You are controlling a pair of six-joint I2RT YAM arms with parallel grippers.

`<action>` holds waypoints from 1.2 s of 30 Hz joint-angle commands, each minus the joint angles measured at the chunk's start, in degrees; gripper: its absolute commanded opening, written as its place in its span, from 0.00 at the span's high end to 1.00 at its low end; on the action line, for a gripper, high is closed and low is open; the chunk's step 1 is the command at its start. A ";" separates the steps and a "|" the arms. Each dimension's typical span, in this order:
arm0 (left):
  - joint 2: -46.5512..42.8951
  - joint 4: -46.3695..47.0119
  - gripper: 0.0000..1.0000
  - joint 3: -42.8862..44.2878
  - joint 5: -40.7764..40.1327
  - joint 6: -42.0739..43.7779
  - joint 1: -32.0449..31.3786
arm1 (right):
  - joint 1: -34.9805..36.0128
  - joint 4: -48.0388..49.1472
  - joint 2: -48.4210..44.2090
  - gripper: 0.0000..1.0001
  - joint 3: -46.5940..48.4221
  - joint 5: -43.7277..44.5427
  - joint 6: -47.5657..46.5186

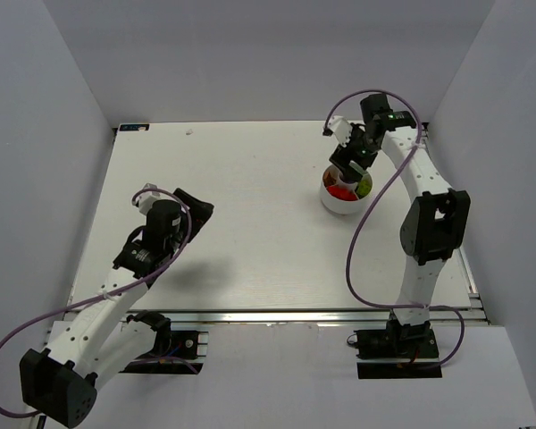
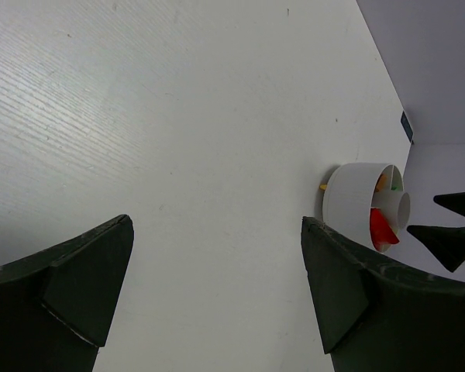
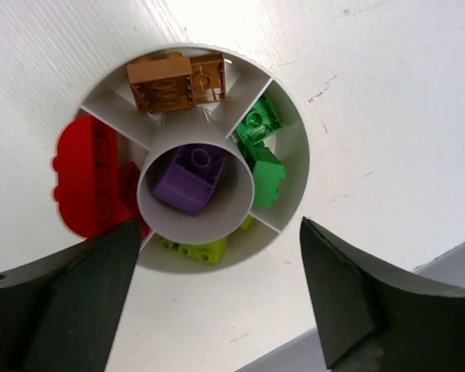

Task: Sort the legos into containers by color

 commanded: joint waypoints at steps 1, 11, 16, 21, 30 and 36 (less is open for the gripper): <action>0.05 2.32 0.02 2.48 0.98 3.67 0.30 | -0.65 1.26 -7.44 0.11 2.99 -3.02 3.52; -0.74 5.39 0.02 6.17 4.58 12.81 0.30 | -7.51 17.46 -26.08 0.11 -16.61 -23.66 30.52; -4.25 7.59 0.02 7.67 7.57 20.01 0.30 | -7.59 18.66 -30.20 0.11 -23.98 -29.22 40.27; -8.74 11.28 0.02 8.02 11.08 23.63 0.30 | -7.68 26.13 -38.11 0.11 -29.97 -21.17 53.25; -8.74 16.11 0.02 6.53 12.94 23.37 0.30 | -7.68 24.13 -43.48 0.10 -31.38 -15.51 56.10; -8.92 19.19 0.02 5.21 13.20 21.61 0.30 | -7.77 21.84 -43.48 0.11 -30.67 -16.12 55.05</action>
